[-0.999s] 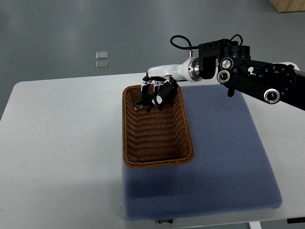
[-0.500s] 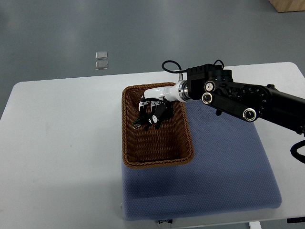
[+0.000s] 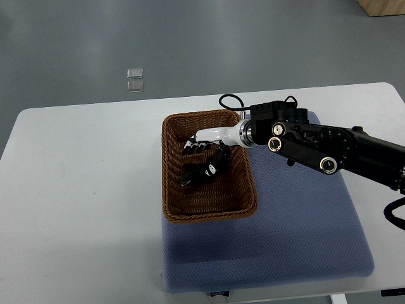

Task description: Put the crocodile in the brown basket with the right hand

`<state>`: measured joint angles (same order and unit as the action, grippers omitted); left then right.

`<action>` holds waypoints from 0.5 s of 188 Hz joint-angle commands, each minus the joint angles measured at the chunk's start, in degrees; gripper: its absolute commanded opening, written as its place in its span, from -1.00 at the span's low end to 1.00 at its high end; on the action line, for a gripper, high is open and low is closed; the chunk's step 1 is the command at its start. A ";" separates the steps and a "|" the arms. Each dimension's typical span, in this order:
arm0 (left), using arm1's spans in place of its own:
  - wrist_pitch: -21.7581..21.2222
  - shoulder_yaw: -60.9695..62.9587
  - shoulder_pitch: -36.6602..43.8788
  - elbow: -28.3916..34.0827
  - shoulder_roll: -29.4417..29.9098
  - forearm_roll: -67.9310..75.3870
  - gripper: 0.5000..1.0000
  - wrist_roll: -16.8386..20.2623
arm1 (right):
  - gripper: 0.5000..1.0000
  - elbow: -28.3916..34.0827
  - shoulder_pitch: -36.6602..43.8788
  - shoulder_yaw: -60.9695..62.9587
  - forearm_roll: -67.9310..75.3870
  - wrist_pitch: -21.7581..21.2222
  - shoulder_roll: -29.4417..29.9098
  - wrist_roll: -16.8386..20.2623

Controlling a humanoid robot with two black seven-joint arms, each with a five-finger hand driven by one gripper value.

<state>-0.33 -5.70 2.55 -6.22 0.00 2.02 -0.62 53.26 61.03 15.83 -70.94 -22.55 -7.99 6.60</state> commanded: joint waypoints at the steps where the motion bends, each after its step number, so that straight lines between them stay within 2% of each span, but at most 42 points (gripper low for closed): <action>1: -0.02 -0.01 0.00 0.07 0.00 0.00 1.00 0.00 | 0.72 0.00 0.32 0.60 0.19 -0.13 -0.27 -0.01; 22: -0.02 -0.10 0.00 0.07 0.00 0.00 1.00 0.00 | 0.72 0.18 1.99 2.18 0.71 -0.30 -1.06 -0.01; 59: -0.02 -0.10 0.00 0.07 0.00 -0.08 1.00 0.00 | 0.72 0.09 2.17 13.95 3.17 -0.39 -5.36 -0.10; 80: -0.02 -0.10 0.00 0.07 0.00 -0.08 1.00 0.00 | 0.72 0.00 -1.52 23.36 8.80 1.11 -6.25 -0.19; 94: -0.02 -0.10 0.00 -0.02 0.00 -0.08 1.00 0.00 | 0.72 -0.08 -4.86 29.78 12.14 4.27 -6.51 -0.19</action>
<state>-0.35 -5.80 2.55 -6.15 0.00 1.92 -0.62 53.28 60.16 37.55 -63.16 -21.54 -14.06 6.43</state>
